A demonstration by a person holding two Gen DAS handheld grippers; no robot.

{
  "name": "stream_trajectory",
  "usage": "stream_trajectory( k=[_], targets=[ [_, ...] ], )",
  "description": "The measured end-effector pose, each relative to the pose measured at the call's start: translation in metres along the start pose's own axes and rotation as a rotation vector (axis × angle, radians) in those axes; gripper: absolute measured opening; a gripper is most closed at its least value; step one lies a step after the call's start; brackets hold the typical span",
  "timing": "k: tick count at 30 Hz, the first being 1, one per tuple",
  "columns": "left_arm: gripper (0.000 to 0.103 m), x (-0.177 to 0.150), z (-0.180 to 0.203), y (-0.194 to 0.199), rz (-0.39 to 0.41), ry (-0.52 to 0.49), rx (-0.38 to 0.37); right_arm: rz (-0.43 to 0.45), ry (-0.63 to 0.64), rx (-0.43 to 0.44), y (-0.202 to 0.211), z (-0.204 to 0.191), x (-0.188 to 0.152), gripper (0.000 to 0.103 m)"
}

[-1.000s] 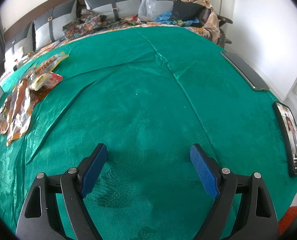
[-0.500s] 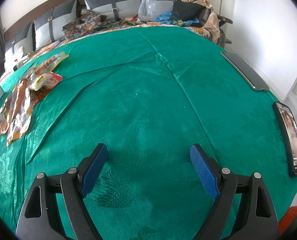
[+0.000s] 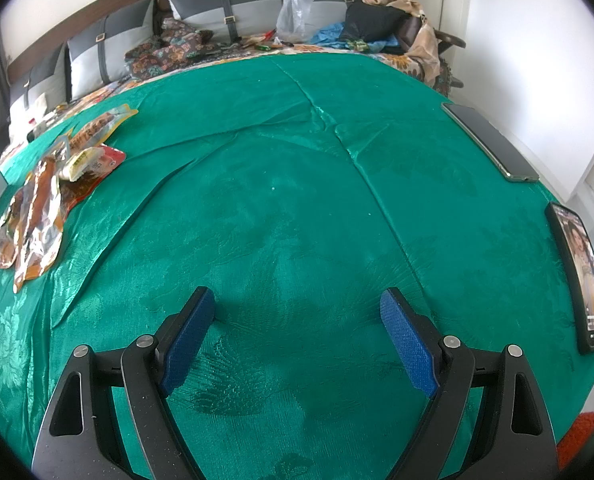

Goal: Organize snacks
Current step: 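Lift the yellow packet off the pile with the left tool, then grasp the clear orange sausage bag with the right tool while the left tool holds the yellow packet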

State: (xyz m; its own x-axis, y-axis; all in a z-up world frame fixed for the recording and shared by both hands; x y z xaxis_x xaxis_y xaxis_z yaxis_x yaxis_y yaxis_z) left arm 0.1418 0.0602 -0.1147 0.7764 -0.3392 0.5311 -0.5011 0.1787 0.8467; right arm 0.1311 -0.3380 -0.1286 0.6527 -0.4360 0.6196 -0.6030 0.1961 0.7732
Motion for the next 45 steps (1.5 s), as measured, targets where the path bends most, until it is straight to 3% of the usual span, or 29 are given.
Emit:
stream_trajectory(
  k=[6,7,8,10,14,19,22,23,24,25,31,33,34,45],
  targets=[
    [0.016,-0.010,-0.006,0.011,0.030,0.071,-0.037,-0.004,0.005,0.019,0.002,-0.003,-0.001,0.087],
    [0.015,-0.011,-0.007,0.013,0.037,0.075,-0.044,-0.019,-0.002,0.042,0.005,-0.006,-0.002,0.087],
    [0.015,-0.012,-0.007,0.015,0.044,0.075,-0.050,-0.042,-0.028,0.121,0.012,-0.017,-0.002,0.087],
    [0.015,-0.013,-0.005,0.015,0.048,0.067,-0.056,-0.075,-0.031,0.262,0.022,-0.046,-0.004,0.087],
    [0.015,-0.016,-0.009,0.017,0.056,0.088,-0.073,-0.193,0.210,0.403,0.019,-0.157,-0.005,0.084],
    [0.015,-0.022,-0.010,0.019,0.056,0.095,-0.067,-0.233,0.346,0.364,-0.014,-0.256,0.014,0.083],
    [0.016,-0.021,-0.008,0.018,0.053,0.086,-0.059,-0.296,0.467,0.264,-0.040,-0.296,0.003,0.086],
    [0.016,-0.020,-0.007,0.018,0.051,0.080,-0.055,-0.250,0.541,0.204,-0.041,-0.304,0.000,0.080],
    [0.017,-0.020,-0.007,0.017,0.050,0.078,-0.053,-0.230,0.590,0.180,-0.040,-0.308,-0.003,0.070],
    [0.018,-0.020,-0.007,0.016,0.051,0.079,-0.053,-0.216,0.617,0.165,-0.038,-0.309,-0.004,0.042],
    [0.019,-0.022,-0.012,0.015,0.057,0.098,-0.068,-0.264,0.518,0.238,-0.023,-0.292,0.002,0.029],
    [0.019,-0.022,-0.013,0.015,0.063,0.099,-0.067,-0.255,0.448,0.300,-0.008,-0.282,0.011,0.015],
    [0.018,-0.022,-0.013,0.015,0.064,0.100,-0.067,-0.248,0.422,0.328,0.000,-0.279,0.014,0.003],
    [0.014,-0.029,-0.019,0.021,0.089,0.158,-0.116,-0.351,0.038,0.593,0.036,-0.199,0.033,0.003]
  ],
)
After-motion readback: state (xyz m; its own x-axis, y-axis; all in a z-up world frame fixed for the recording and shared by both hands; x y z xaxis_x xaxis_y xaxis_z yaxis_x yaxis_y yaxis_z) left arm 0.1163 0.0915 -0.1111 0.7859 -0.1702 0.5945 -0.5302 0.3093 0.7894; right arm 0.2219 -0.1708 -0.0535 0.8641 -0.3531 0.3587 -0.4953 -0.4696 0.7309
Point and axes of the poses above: each gripper's, at about its wrist camera, not at the fingertips, and y roughly against the way its jaws point, z to its right, x to its top, the point moved 6 cm from there along -y, roughly the way its jaws point, and after that the axes turned 12 degrees about -y, right-handed, at the moved point
